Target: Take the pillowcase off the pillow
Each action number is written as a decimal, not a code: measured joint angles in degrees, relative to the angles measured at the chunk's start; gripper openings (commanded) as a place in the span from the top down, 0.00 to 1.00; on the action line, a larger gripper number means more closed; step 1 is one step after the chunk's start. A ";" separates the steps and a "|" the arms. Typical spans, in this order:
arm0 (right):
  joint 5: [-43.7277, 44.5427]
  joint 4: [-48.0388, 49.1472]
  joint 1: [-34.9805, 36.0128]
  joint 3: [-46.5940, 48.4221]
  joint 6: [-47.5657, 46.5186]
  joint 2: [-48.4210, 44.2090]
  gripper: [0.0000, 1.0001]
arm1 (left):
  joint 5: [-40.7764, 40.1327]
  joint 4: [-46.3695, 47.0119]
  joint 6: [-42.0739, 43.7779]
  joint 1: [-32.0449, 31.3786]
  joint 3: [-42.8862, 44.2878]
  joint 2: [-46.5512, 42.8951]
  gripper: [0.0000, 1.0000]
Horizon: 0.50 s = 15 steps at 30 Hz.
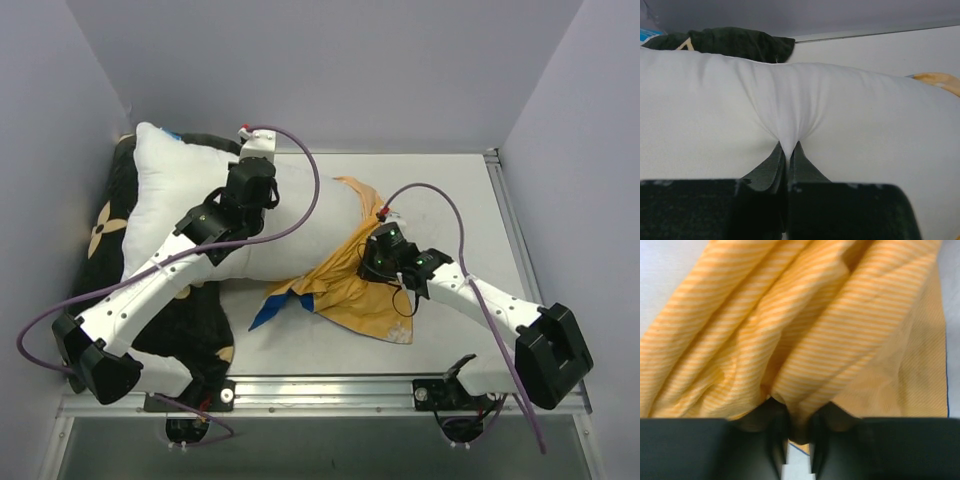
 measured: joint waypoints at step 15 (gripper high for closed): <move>-12.46 2.62 -33.92 -3.76 0.42 -13.73 1.00 | 25.14 -10.95 -4.87 15.21 12.57 2.43 1.00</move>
